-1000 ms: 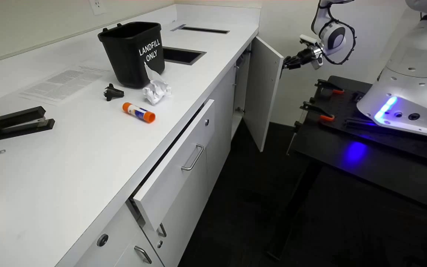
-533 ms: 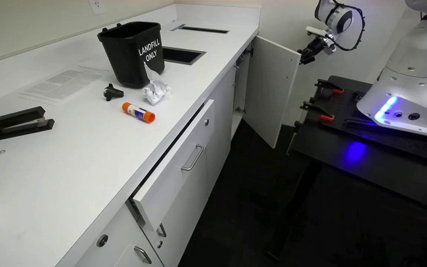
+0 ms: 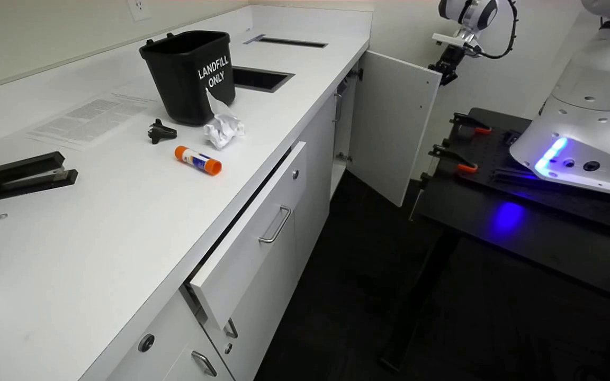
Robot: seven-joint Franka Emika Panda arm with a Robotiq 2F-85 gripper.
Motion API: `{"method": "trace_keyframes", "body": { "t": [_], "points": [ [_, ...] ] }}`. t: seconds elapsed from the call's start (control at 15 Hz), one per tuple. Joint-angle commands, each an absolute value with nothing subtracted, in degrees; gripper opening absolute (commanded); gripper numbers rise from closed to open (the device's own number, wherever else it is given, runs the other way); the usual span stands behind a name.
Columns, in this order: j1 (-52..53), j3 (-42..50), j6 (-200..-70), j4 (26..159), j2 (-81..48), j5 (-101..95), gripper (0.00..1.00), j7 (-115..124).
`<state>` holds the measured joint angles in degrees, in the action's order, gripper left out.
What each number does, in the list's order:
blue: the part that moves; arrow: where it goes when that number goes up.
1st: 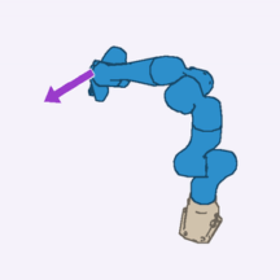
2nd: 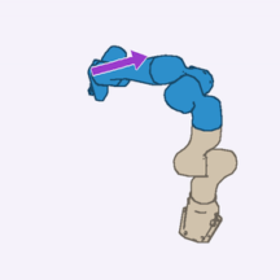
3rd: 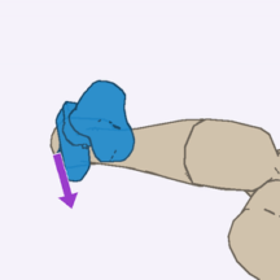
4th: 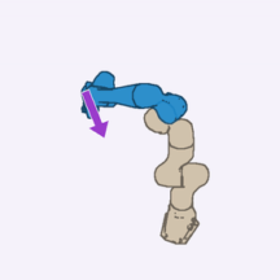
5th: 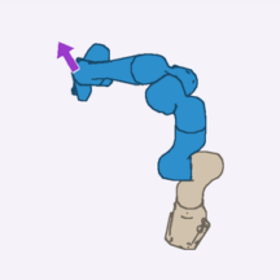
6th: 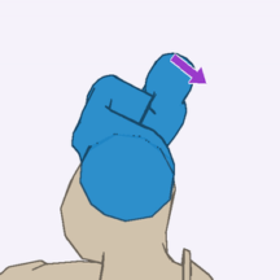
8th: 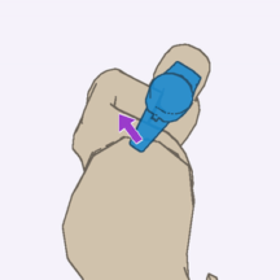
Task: Open the door of the cabinet on the far right
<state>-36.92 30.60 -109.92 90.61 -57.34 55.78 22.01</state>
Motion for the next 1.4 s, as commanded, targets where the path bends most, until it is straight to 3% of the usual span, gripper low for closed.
{"method": "trace_keyframes", "body": {
  "t": [0.0,0.13,0.53,0.67,1.13,1.33],
  "points": [
    [-34.76,31.65,-118.23,100.07,-50.20,50.58,0.36,21.60],
    [-32.86,31.86,-123.14,105.03,-45.76,49.05,0.44,20.35],
    [-28.21,33.72,-135.81,117.48,-31.52,42.14,0.90,18.59],
    [-26.87,34.75,-137.64,121.24,-25.58,38.33,1.00,18.19],
    [-14.95,42.18,-135.90,130.19,-4.48,21.34,1.00,20.36],
    [-16.17,37.30,-135.87,131.67,2.75,11.71,1.00,25.48]
  ]
}}
